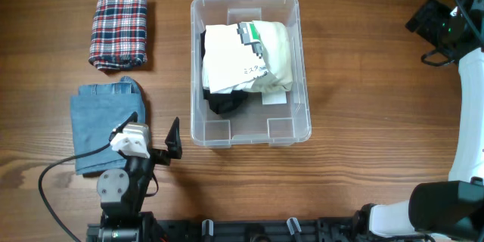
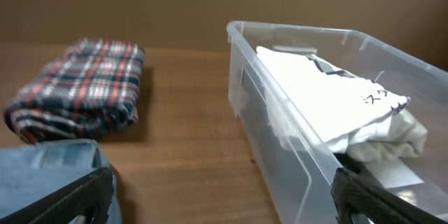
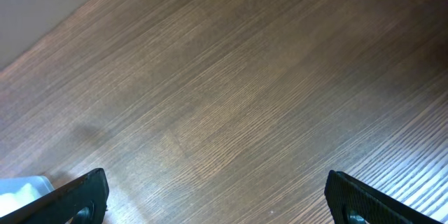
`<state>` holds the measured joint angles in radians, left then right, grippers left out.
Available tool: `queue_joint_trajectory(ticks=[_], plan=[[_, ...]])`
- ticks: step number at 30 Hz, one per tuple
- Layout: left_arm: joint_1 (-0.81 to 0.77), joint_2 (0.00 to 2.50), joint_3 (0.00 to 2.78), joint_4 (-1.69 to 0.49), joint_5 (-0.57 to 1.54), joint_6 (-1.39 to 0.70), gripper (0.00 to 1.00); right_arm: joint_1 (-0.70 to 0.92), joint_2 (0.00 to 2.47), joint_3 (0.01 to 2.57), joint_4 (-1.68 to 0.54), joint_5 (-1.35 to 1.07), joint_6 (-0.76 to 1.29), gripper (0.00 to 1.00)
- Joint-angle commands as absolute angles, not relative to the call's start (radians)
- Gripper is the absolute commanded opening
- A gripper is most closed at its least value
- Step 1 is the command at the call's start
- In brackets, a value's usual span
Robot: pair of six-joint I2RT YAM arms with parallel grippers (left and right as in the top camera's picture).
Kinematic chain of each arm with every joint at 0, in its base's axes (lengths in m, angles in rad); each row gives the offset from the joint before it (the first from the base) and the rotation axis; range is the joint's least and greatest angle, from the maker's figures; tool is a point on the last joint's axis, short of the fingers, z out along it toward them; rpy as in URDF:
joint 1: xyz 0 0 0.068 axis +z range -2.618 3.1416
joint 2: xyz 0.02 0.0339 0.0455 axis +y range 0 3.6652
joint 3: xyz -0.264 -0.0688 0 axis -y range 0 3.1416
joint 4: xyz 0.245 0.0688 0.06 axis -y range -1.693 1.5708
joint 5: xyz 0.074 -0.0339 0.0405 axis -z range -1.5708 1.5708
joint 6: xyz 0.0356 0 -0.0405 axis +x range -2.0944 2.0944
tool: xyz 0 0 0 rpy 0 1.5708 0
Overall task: Pack container
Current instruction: 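Move the left gripper up to the plaid cloth's top edge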
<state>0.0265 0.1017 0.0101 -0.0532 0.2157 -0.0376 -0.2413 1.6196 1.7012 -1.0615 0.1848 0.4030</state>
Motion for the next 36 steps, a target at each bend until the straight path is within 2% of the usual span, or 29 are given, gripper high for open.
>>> queue_joint_trajectory(ticks=[1, 7, 11, 17, 22, 25, 30, 36], plan=[[0.031, 0.124, 0.028, -0.062, 0.225, -0.128, 1.00, -0.246, 1.631, 1.693, -1.059, 0.210, 0.395, 1.00], [0.031, 0.174, 0.207, -0.160, 0.092, -0.067, 1.00, -0.246, 1.631, 1.693, -1.059, 0.209, 0.395, 1.00], [0.031, 0.302, 0.472, -0.346, -0.018, 0.044, 1.00, -0.246, 1.631, 1.693, -1.059, 0.210, 0.395, 1.00], [0.033, 0.698, 0.953, -0.648, -0.197, 0.115, 1.00, -0.246, 1.631, 1.693, -1.059, 0.210, 0.395, 1.00], [0.066, 1.102, 1.417, -0.902, -0.200, 0.151, 1.00, -0.246, 1.631, 1.693, -1.059, 0.210, 0.395, 1.00], [0.070, 1.282, 1.622, -0.963, -0.199, 0.150, 1.00, -0.246, 1.631, 1.693, -1.059, 0.210, 0.395, 1.00], [0.086, 1.457, 1.757, -0.932, -0.200, 0.222, 1.00, -0.246, 1.631, 1.693, -1.059, 0.210, 0.395, 1.00], [0.168, 1.633, 1.783, -1.018, -0.199, 0.222, 1.00, -0.246, 1.631, 1.693, -1.059, 0.210, 0.395, 1.00]])
